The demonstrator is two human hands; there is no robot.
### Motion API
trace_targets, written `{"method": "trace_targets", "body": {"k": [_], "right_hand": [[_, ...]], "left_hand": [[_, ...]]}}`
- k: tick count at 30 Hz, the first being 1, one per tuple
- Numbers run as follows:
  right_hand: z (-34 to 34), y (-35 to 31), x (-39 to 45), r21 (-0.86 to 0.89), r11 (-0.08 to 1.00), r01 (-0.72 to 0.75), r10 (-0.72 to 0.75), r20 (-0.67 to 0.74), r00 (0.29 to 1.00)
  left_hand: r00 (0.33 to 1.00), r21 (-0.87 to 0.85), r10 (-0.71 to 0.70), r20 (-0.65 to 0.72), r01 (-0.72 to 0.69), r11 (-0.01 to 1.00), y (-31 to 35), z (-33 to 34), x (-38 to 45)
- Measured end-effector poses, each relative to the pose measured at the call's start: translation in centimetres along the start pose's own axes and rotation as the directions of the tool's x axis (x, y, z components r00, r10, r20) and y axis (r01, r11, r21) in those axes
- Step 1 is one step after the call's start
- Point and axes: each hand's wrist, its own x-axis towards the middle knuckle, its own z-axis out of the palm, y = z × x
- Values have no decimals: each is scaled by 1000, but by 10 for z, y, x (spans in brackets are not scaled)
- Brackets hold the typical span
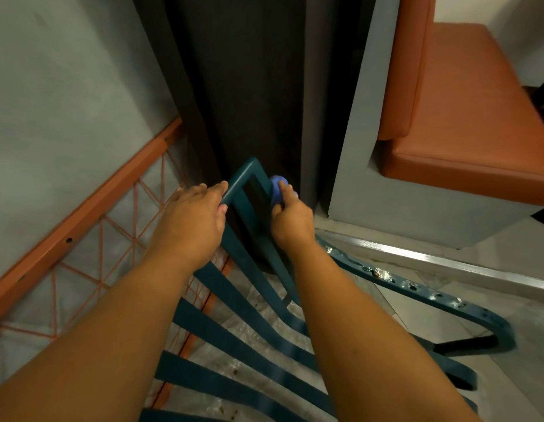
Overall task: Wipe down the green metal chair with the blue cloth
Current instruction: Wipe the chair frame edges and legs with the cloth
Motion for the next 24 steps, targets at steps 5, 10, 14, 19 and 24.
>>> {"method": "trace_targets", "body": {"k": [5,10,14,19,24], "right_hand": [[14,30,-56,18,948,317,-316,-28,948],[11,54,-86,376,923,-84,104,-32,994],[0,39,-83,669,742,27,291,-359,887],[13,17,-37,166,975,149,-109,-230,967],[8,31,-4,-258,959,113,-113,16,993]], "left_hand": [[1000,-9,-1,15,1,1000,-1,0,1],[1000,-23,-2,21,2,1000,-1,-2,-1],[1000,-46,-4,2,4,999,1,-2,-3],[1000,-25,1,5,-1,1000,0,-2,-2],[1000,-27,4,5,-4,1000,-1,-1,-1]]}}
